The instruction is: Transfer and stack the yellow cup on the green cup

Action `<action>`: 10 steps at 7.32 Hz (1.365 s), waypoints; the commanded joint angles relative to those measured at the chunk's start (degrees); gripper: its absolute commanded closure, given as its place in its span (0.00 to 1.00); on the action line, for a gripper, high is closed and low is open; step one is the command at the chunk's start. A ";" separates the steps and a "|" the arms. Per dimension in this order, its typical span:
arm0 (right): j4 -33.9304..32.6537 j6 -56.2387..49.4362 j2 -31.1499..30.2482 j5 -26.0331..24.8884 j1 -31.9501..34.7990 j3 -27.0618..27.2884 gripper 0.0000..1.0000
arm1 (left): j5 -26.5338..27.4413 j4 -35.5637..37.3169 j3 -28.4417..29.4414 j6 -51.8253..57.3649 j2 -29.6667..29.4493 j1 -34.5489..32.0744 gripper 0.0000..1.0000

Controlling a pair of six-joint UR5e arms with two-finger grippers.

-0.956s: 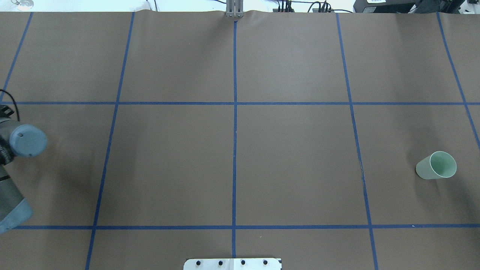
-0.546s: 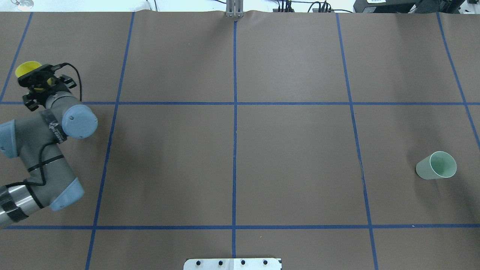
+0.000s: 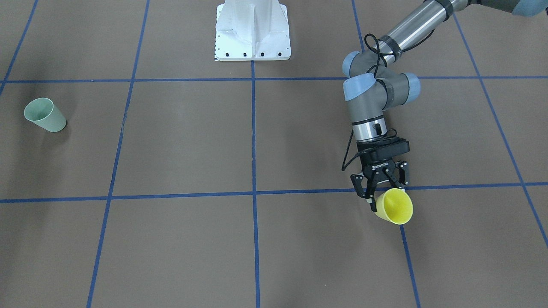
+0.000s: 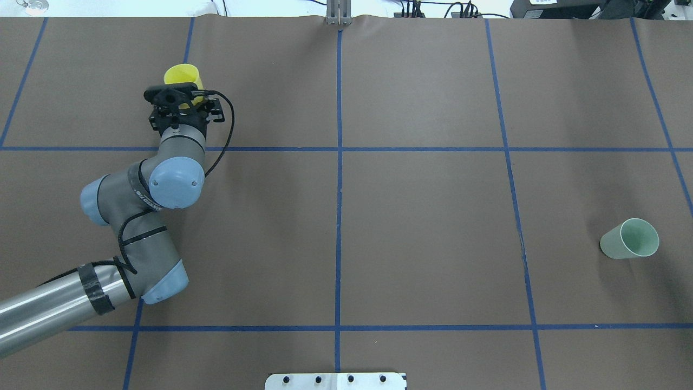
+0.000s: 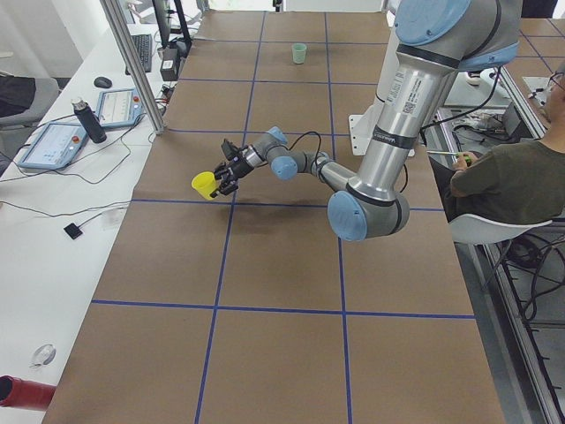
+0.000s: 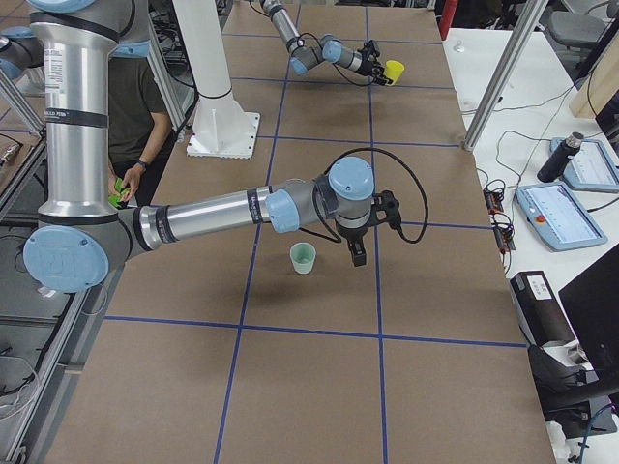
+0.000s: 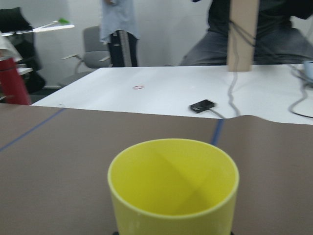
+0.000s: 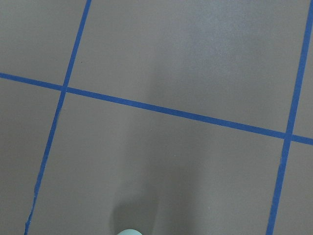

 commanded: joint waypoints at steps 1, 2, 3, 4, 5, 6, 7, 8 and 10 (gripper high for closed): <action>2.68 0.39 0.37 -0.03 -2.07 -0.87 0.00 | -1.34 -8.50 4.04 5.86 -7.05 3.42 0.83; 2.68 0.48 3.07 -0.20 -3.83 -1.31 0.00 | -3.69 -8.59 4.85 6.47 -11.27 4.73 0.83; 2.68 2.75 5.45 -0.03 -5.32 -1.92 0.00 | -8.24 -12.07 4.60 10.66 -12.18 4.92 0.83; 2.68 7.29 8.08 -0.29 -7.17 -1.84 0.00 | -12.99 -21.50 5.46 19.14 -12.19 5.18 0.82; 2.77 14.91 10.63 -0.81 -10.06 -1.92 0.00 | -14.77 -29.43 6.78 28.27 -11.58 5.45 0.79; 2.68 22.56 15.01 -3.00 -14.18 -2.10 0.00 | -18.97 -31.42 7.92 31.06 -12.18 5.80 0.69; 2.59 29.51 18.97 -4.93 -17.70 -2.36 0.00 | -20.66 -34.23 7.67 31.26 -12.36 5.80 0.73; 2.50 35.14 22.75 -7.21 -21.21 -3.06 0.01 | -20.07 -34.08 7.76 31.87 -12.45 5.97 0.74; 2.59 46.75 29.70 -11.00 -26.93 -5.43 0.01 | -19.98 -34.78 7.58 32.58 -12.36 6.24 0.74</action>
